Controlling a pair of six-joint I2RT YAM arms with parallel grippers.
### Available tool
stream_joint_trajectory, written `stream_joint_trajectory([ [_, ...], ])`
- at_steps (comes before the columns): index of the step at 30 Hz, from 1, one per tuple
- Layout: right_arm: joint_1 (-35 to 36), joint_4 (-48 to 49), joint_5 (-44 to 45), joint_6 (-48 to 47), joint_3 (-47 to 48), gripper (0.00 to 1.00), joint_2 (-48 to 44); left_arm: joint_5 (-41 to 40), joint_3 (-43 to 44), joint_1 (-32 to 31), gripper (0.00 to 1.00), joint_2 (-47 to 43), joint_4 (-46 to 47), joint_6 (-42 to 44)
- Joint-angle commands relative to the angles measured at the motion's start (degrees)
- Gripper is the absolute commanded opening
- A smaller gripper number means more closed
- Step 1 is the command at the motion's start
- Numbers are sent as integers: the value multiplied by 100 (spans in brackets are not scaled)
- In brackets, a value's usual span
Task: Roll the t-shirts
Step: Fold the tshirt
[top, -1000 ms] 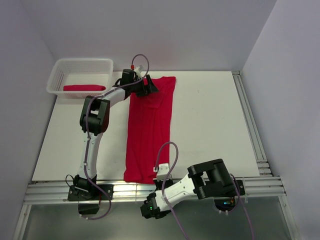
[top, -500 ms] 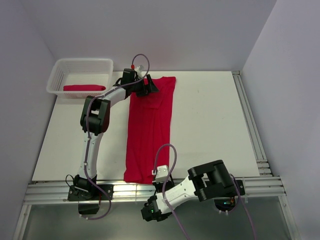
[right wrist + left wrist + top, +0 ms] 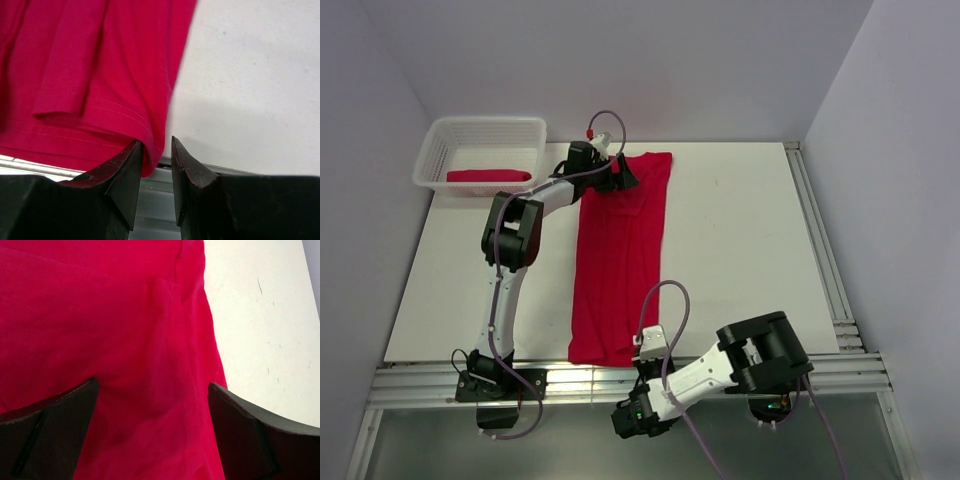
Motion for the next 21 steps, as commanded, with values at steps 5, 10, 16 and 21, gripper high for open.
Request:
stream_joint_trajectory([
  [5, -105, 752, 206, -706, -417, 35, -891, -356, -610, -38, 99, -258, 122, 512],
  [10, -158, 1296, 39, -968, -874, 33, -1436, -365, -575, -47, 100, -240, 87, 547],
  [16, -237, 2562, -313, -2530, -1059, 32, -2648, -356, -610, -46, 100, -258, 149, 547],
  [21, -325, 3354, -945, -2966, -1604, 31, -3536, -365, -637, -38, 99, -293, 166, 556],
])
